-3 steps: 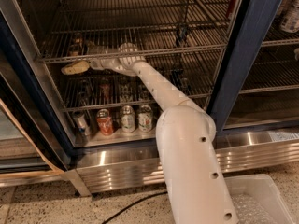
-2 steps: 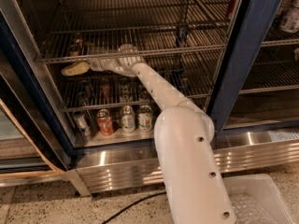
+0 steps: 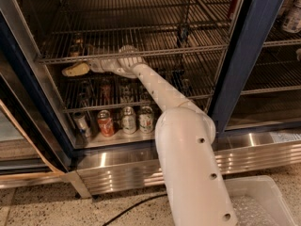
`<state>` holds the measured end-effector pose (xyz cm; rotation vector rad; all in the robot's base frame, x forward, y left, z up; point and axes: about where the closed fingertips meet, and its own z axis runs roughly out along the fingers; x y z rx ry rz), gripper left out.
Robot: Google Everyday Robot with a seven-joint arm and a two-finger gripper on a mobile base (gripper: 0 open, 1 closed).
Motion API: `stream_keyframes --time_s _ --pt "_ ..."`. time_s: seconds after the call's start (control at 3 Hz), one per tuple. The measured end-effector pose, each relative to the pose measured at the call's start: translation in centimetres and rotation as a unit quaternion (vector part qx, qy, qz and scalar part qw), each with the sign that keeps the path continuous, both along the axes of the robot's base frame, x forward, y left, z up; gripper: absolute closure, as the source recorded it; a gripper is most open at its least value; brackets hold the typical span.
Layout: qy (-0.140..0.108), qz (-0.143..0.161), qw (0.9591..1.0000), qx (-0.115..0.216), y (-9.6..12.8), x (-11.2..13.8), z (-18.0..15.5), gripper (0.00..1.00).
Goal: Pick orange can from top shelf of fridge
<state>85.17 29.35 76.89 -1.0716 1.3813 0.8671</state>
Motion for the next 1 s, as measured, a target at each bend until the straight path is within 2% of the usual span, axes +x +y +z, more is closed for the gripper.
stream_keyframes --time_s 1.0 --pt "0.006 -0.01 0.9999 -0.004 -0.26 0.48 -1.04 0.09"
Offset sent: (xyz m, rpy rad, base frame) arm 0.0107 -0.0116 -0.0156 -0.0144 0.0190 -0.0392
